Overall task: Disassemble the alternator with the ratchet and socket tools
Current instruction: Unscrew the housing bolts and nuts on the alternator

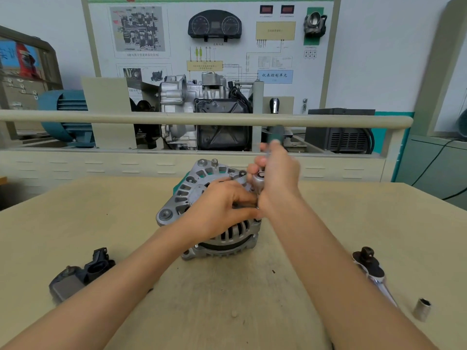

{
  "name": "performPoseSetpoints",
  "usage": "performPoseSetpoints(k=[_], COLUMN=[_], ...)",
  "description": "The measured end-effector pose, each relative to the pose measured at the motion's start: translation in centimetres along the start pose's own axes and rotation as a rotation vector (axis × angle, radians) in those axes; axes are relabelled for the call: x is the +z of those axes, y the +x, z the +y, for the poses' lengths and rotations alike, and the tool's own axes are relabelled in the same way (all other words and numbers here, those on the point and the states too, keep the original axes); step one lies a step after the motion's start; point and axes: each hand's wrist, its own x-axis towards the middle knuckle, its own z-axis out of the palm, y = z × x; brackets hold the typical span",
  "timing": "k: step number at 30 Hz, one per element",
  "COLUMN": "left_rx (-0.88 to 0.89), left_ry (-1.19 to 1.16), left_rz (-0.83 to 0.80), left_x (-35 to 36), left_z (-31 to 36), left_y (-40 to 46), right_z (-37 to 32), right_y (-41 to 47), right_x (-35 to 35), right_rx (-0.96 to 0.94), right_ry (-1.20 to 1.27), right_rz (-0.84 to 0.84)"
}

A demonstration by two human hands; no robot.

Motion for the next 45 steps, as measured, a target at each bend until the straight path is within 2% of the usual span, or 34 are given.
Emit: performPoseSetpoints(k=[1, 3, 7, 10, 13, 15, 17, 19, 21, 23, 25, 27, 29, 31, 34, 39, 42, 45], left_rx=[-0.008, -0.019, 0.02, 0.006, 0.015, 0.014, 0.002, -0.004, -0.03, -0.018, -0.003, 0.017, 0.018, 0.006, -0.04, -0.07, -0.049, -0.04], left_ry=[0.026, 0.069, -0.016, -0.026, -0.154, -0.224, -0.236, -0.206, -0.129, -0.09, -0.065, -0.006, 0.016, 0.006, -0.039, -0.063, -0.122, -0.159], left_rz=[0.041, 0.097, 0.173, 0.054, -0.095, -0.119, -0.096, -0.052, -0.009, 0.067, 0.173, 0.254, 0.277, 0.197, -0.02, -0.086, -0.038, 0.033], left_x=[0.1, 0.3, 0.7, 0.6, -0.1, -0.2, -0.1, 0.2, 0.3, 0.4, 0.8, 1.5, 1.9, 1.3, -0.1, -0.3, -0.3, -0.2], left_z=[-0.1, -0.3, 0.3, 0.2, -0.2, -0.1, 0.0, -0.3, -0.4, -0.3, 0.3, 0.5, 0.4, 0.3, 0.1, 0.4, 0.6, 0.5], left_y=[0.0, 0.0, -0.3, -0.2, 0.0, -0.1, -0.2, -0.2, -0.3, -0.3, -0.4, -0.4, -0.4, -0.2, -0.2, 0.0, -0.2, -0.3], right_z=[0.4, 0.9, 0.5, -0.1, -0.9, -1.3, -1.6, -1.6, -1.4, -0.7, -0.3, -0.2, -0.1, -0.1, -0.5, -1.6, -1.8, -1.1], right_y=[-0.3, -0.7, -0.4, 0.2, 0.4, 0.3, 0.2, 0.2, 0.1, -0.2, -0.5, -0.5, -0.5, -0.3, 0.0, 0.0, -0.1, 0.0], right_x=[0.3, 0.8, 0.6, 0.1, -0.4, -0.6, -0.7, -0.6, -0.2, 0.4, 0.5, 0.6, 0.6, 0.6, 0.3, -0.1, 0.2, 0.7], right_rx=[-0.133, -0.278, -0.159, 0.049, 0.25, 0.328, 0.369, 0.372, 0.292, 0.102, -0.079, -0.166, -0.168, -0.114, 0.04, 0.226, 0.234, 0.069], right_ry=[0.064, 0.154, 0.161, 0.045, -0.128, -0.238, -0.287, -0.274, -0.237, -0.139, 0.088, 0.254, 0.25, 0.193, 0.102, -0.037, -0.02, 0.045], right_rz=[0.132, 0.259, 0.247, 0.067, -0.281, -0.455, -0.528, -0.498, -0.372, -0.107, 0.185, 0.305, 0.293, 0.221, 0.044, -0.233, -0.207, 0.049])
